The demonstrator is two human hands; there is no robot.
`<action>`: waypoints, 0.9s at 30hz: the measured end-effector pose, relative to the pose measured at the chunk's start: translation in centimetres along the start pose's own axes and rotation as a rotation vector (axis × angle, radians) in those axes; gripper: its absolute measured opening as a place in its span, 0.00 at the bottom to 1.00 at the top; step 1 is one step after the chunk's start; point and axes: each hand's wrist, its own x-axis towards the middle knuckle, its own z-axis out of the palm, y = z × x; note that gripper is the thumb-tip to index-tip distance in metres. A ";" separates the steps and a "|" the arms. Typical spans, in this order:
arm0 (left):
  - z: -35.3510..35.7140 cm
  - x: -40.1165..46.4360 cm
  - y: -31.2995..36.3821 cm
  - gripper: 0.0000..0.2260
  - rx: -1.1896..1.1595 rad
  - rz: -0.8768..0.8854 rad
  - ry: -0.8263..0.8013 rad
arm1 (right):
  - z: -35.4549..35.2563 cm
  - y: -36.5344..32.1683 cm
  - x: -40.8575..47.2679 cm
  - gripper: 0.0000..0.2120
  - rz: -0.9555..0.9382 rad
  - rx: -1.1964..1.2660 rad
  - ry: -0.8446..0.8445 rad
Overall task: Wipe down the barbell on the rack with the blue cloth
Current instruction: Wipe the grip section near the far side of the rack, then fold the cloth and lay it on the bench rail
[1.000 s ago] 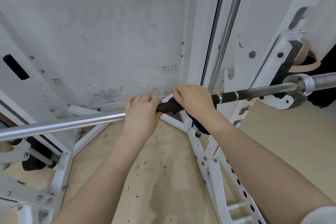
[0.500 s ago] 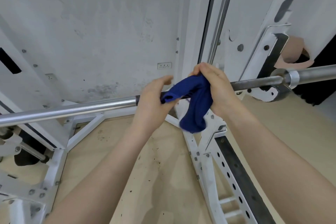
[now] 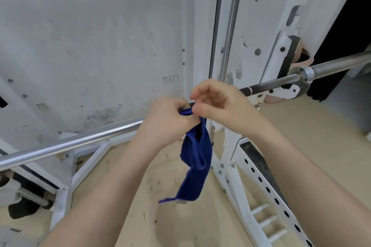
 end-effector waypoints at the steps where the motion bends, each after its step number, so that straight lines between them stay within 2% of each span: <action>1: -0.8 -0.5 -0.3 0.08 0.038 0.003 -0.026 | 1.1 -0.5 -0.4 0.09 -0.017 -0.104 -0.038; 5: -4.6 -2.9 -2.6 0.08 -0.005 -0.007 -0.165 | 5.4 -1.6 -1.5 0.11 -0.054 -0.175 -0.048; 8: -6.8 -4.6 -4.9 0.09 -0.090 0.003 -0.244 | 8.5 -2.0 -2.5 0.11 -0.053 -0.340 -0.021; 10: -7.8 -5.7 -6.1 0.04 -0.198 -0.019 -0.294 | 10.3 -2.5 -3.3 0.13 -0.033 -0.421 0.049; 13: -8.3 -8.0 -7.9 0.06 -0.480 -0.068 -0.383 | 12.4 -3.3 -4.8 0.13 0.035 -0.312 0.163; 16: -8.3 -10.0 -9.3 0.09 -0.733 -0.153 -0.298 | 14.0 -4.3 -6.1 0.11 0.049 -0.348 0.214; 19: -8.2 -12.2 -9.6 0.15 -0.706 -0.176 -0.184 | 16.3 -5.9 -7.5 0.15 0.002 -0.398 0.171; 21: -8.2 -13.8 -9.7 0.18 -0.640 -0.195 -0.117 | 17.5 -7.0 -8.9 0.18 -0.100 -0.459 0.132; 22: -8.3 -14.5 -9.8 0.18 -0.627 -0.201 -0.100 | 17.9 -7.3 -9.6 0.17 -0.135 -0.532 0.105; 24: -8.8 -16.3 -9.7 0.15 -0.653 -0.231 -0.089 | 18.4 -8.1 -11.0 0.16 -0.041 -0.659 0.048; 27: -9.0 -19.2 -9.5 0.10 -0.680 -0.364 -0.085 | 19.5 -9.5 -14.0 0.20 0.006 -0.772 0.051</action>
